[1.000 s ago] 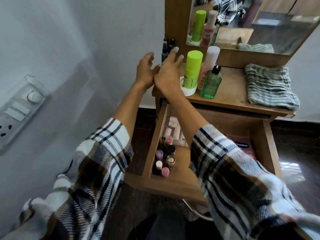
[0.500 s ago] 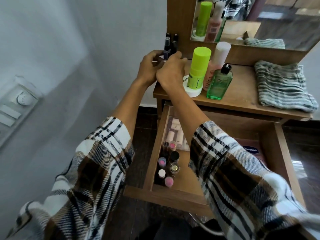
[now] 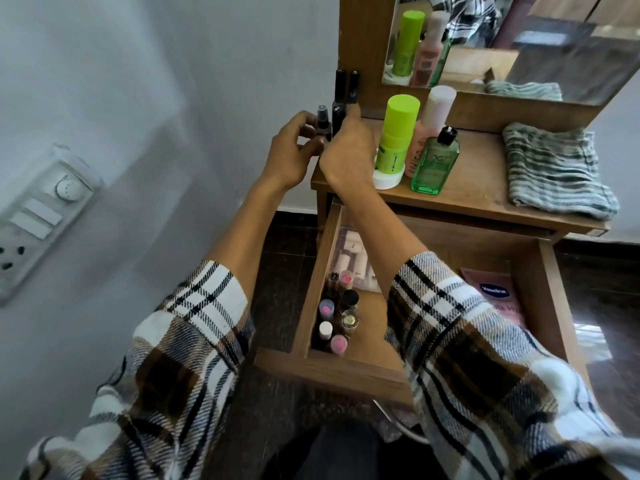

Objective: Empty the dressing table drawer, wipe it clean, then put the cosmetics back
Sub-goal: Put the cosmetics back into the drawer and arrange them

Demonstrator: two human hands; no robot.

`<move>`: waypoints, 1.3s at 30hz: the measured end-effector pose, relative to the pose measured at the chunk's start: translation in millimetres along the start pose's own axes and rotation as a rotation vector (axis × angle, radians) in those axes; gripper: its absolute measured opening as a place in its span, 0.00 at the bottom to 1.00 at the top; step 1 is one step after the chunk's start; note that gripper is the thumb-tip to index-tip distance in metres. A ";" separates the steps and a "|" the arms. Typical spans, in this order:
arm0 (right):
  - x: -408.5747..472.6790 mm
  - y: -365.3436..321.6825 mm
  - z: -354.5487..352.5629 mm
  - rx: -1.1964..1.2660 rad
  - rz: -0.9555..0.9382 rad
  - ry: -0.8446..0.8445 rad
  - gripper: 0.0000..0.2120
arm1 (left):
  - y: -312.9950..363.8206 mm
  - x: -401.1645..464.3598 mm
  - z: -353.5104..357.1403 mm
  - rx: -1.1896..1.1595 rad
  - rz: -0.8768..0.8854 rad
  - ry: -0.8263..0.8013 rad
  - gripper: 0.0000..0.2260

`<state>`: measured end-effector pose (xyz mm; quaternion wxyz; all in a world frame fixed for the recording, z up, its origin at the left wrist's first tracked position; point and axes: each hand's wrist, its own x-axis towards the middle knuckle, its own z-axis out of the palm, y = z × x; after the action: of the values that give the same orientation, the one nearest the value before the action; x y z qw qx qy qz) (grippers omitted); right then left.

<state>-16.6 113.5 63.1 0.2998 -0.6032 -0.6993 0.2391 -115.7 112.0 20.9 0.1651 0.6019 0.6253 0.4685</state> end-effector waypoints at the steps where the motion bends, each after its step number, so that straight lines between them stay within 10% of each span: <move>1: -6.0 1.4 -2.9 -0.004 -0.030 -0.005 0.22 | 1.8 -5.8 -2.6 0.007 0.001 -0.002 0.08; 17: -142.5 101.9 -85.4 0.116 0.032 -0.232 0.08 | 61.9 -178.3 -19.4 0.016 -0.126 -0.228 0.08; 26: -186.1 133.2 -65.9 0.016 0.156 -0.327 0.10 | 71.3 -210.5 14.1 0.379 -0.166 -0.342 0.22; 39: -183.2 131.2 -55.4 0.032 0.249 -0.371 0.11 | 80.1 -199.3 16.5 0.734 -0.093 -0.518 0.14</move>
<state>131.4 -48.2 -13.2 0.1438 -0.6258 -0.6586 0.3924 -11.0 -75.6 4.1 0.1128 0.6892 0.7145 0.0419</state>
